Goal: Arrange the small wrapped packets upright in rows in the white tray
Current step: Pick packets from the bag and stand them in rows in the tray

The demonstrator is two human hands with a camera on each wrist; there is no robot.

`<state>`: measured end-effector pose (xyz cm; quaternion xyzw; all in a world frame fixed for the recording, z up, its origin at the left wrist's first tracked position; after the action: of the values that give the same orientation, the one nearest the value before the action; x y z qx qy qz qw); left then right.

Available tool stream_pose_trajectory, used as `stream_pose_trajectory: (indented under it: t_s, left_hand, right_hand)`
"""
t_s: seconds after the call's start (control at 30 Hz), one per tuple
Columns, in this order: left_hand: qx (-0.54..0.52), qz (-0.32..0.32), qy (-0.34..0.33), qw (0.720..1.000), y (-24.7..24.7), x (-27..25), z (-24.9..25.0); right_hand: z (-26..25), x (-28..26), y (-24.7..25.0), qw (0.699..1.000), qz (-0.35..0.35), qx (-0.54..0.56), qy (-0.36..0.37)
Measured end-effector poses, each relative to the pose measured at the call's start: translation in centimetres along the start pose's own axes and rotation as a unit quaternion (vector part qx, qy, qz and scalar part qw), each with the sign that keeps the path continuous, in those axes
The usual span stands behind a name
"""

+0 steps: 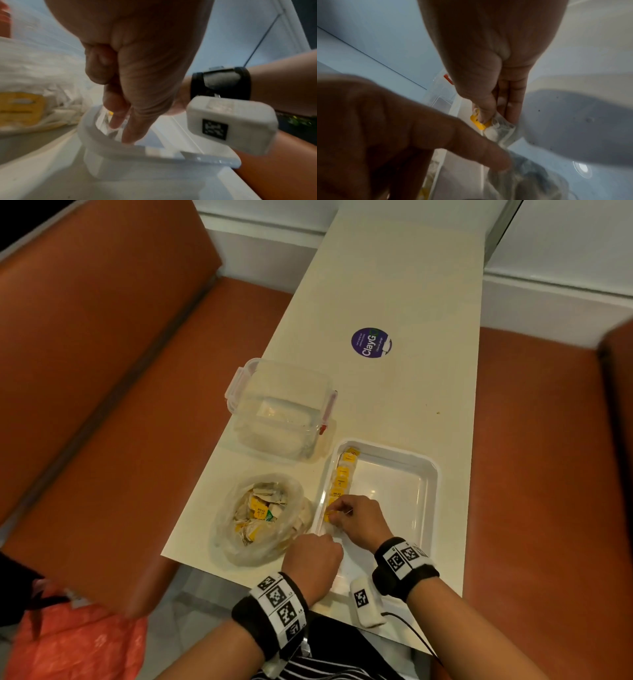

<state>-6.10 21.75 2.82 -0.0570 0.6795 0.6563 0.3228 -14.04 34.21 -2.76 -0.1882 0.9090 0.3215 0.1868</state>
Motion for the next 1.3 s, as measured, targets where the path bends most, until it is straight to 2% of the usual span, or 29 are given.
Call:
stream_pose_trajectory:
  t_s: [0.1, 0.33, 0.53, 0.8, 0.93, 1.03, 1.1, 1.17, 1.2, 1.3]
  left_hand:
    - [0.024, -0.022, -0.027, 0.999, 0.0, 0.3, 1.0]
    - [0.006, -0.015, -0.047, 0.999, -1.1, 1.8, 1.4]
    - [0.021, -0.018, -0.046, 0.999, -1.1, 2.4, 1.7]
    - [0.013, -0.013, -0.031, 0.999, -0.8, 2.0, 1.9]
    - [-0.037, 0.023, 0.000, 0.999, -0.7, 1.2, 1.9]
    - [-0.161, 0.070, 0.035, 0.984, 0.1, -0.1, 1.1]
    - [-0.292, 0.078, 0.065, 0.951, 0.6, -1.2, 0.0]
    - [-0.435, 0.068, 0.096, 0.893, 1.1, -2.1, -0.8]
    - [-0.525, 0.060, 0.108, 0.842, 1.3, -2.5, -1.2]
    - [-0.755, 0.015, 0.108, 0.647, 1.8, -3.7, -2.4]
  right_hand:
    - [0.2, 0.2, -0.4, 0.999, 0.034, 0.024, -0.021]
    - [0.7, 0.2, -0.9, 0.992, 0.091, 0.065, -0.055]
    - [0.9, 0.0, -0.9, 0.990, 0.090, 0.088, -0.063]
    - [1.0, -0.2, -0.5, 0.992, 0.049, 0.099, -0.064]
    - [1.0, -0.4, -0.7, 0.993, 0.047, 0.088, -0.064]
    - [1.1, -0.4, -0.8, 0.994, 0.061, 0.075, -0.059]
    - [0.9, -0.4, -1.0, 0.993, 0.073, 0.071, -0.062]
    - [0.9, -0.3, -1.1, 0.991, 0.090, 0.070, -0.070]
    - [0.8, -0.2, -1.2, 0.990, 0.097, 0.069, -0.072]
    - [0.5, -0.4, -0.7, 0.992, 0.106, 0.043, -0.059]
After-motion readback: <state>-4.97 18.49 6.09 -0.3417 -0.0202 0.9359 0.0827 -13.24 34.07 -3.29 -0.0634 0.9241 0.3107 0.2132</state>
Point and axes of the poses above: each hand's wrist, its own x-axis towards the middle knuckle, its own y-axis out of the back of the hand, z = x × y, the point moved 1 cm from there along x, towards the middle knuckle
